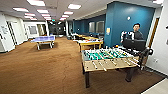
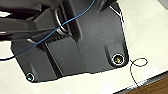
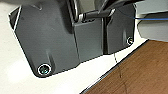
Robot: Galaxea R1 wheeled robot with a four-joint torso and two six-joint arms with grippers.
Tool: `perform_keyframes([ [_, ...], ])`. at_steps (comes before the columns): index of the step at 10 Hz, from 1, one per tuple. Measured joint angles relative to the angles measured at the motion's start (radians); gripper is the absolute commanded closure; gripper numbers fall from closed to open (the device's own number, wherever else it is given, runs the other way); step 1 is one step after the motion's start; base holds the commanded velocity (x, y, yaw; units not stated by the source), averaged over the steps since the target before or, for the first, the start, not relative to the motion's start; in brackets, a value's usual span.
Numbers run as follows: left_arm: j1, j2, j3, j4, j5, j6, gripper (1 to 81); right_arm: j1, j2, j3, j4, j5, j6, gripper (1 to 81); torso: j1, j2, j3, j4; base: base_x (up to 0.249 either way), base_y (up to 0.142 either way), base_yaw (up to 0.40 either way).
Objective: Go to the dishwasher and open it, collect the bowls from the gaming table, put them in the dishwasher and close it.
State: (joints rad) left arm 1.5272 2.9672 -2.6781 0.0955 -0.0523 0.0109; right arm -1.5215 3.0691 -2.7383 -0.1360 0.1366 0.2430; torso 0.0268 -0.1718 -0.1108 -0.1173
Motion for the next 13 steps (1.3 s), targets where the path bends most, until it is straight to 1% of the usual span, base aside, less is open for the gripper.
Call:
perform_keyframes([
  [2, 0.0, 0.0, 0.0, -0.001, 0.0, 0.0, 1.0, 0.0, 0.0, 0.0, 0.0, 0.0, 0.0, 1.0, 0.0, 0.0, 0.0, 0.0, 0.0, 0.0, 0.0],
  [4, 0.0, 0.0, 0.0, -0.001, 0.0, 0.001, 1.0, 0.0, 0.0, 0.0, 0.0, 0.0, 0.0, 1.0, 0.0, 0.0, 0.0, 0.0, 0.0, 0.0, 0.137],
  [9, -0.01, -0.003, -0.001, -0.001, -0.002, 0.004, 1.0, -0.012, 0.001, 0.0, 0.0, -0.006, 0.0, 1.0, 0.0, 0.0, 0.0, 0.0, 0.0, 0.0, 0.323],
  [11, 0.001, 0.004, 0.0, -0.001, 0.001, 0.004, 1.0, 0.002, -0.006, -0.003, 0.0, 0.001, 0.0, 1.0, -0.001, 0.0, 0.0, 0.0, 0.0, 0.0, 0.315],
  [12, 0.001, 0.005, 0.0, -0.001, 0.003, 0.004, 1.0, -0.003, -0.002, -0.003, -0.001, -0.001, 0.0, 1.0, -0.001, 0.0, 0.0, 0.0, 0.0, 0.0, 0.249],
  [13, 0.003, 0.005, 0.0, -0.001, 0.003, 0.004, 1.0, -0.001, -0.003, -0.002, -0.001, 0.002, 0.0, 1.0, -0.001, 0.0, 0.0, 0.0, 0.0, 0.08, 0.0],
])
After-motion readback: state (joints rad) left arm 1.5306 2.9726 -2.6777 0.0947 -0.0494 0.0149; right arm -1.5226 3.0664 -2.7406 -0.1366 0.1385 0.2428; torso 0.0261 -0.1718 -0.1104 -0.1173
